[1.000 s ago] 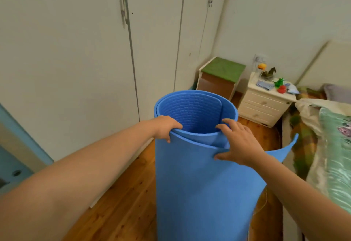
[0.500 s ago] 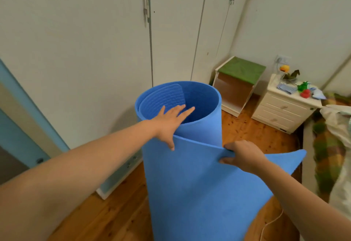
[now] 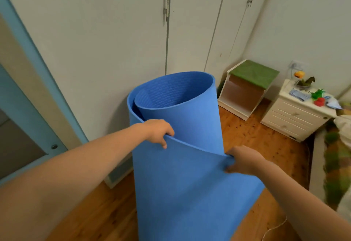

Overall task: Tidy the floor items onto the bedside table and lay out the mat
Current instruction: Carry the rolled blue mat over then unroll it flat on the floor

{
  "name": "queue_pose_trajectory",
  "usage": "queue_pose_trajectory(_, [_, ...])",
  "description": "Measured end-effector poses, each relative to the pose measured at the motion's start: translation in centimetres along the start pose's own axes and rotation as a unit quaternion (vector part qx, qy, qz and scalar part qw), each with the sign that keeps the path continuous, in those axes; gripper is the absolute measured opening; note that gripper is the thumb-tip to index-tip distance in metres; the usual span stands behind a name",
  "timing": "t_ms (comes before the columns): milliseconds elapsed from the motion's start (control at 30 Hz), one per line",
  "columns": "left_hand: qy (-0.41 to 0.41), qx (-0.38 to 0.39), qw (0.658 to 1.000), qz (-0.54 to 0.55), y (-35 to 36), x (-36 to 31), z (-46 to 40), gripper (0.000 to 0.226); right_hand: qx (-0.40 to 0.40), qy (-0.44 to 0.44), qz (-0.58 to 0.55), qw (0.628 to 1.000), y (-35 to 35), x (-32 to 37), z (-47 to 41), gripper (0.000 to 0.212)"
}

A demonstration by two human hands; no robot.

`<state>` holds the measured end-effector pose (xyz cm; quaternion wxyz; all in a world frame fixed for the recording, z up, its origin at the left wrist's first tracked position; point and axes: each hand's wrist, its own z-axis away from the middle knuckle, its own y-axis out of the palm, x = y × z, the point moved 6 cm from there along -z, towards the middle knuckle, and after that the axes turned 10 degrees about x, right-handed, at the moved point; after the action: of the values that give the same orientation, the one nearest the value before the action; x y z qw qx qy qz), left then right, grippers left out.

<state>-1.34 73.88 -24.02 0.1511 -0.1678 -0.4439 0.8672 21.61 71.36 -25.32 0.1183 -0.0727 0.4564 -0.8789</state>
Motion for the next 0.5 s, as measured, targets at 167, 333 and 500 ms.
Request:
queue_pose_trajectory(167, [-0.035,0.027,0.999,-0.007,1.3,0.4,3.2,0.04,0.044,-0.046,-0.002,0.998,-0.4,3.2,1.9,0.041])
queue_pose_trajectory(333, [0.034,0.046,0.994,0.098,2.1,-5.9,4.8,0.048,0.024,-0.167,0.015,0.986,-1.8,12.9,3.5,0.038])
queue_pose_trajectory(500, [-0.008,0.068,0.994,0.088,3.1,-3.3,8.5,0.034,0.064,-0.19,-0.051,0.978,-2.1,15.6,3.8,0.028])
